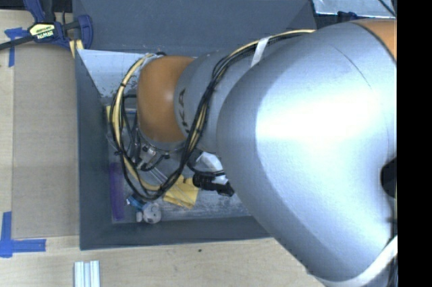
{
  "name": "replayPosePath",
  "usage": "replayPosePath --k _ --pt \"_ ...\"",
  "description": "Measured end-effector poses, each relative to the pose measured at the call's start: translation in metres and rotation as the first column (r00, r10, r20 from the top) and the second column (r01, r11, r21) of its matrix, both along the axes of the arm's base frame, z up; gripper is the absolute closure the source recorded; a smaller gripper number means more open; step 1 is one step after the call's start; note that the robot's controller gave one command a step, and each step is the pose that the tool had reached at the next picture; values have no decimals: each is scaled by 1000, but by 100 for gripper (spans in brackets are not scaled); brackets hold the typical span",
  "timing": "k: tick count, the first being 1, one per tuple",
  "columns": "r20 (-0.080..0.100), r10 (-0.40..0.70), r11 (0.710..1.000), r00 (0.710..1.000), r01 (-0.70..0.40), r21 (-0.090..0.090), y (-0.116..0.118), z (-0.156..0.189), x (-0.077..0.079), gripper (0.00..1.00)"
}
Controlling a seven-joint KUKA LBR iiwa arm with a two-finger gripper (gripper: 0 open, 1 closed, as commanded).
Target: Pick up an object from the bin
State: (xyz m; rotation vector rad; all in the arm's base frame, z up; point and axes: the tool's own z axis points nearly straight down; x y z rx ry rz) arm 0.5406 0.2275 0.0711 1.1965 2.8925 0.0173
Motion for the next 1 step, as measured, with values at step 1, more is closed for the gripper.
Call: replayPosePath --k 1 --pt "-3 0 1000 1000 0 -1 -1 12 -1 100"
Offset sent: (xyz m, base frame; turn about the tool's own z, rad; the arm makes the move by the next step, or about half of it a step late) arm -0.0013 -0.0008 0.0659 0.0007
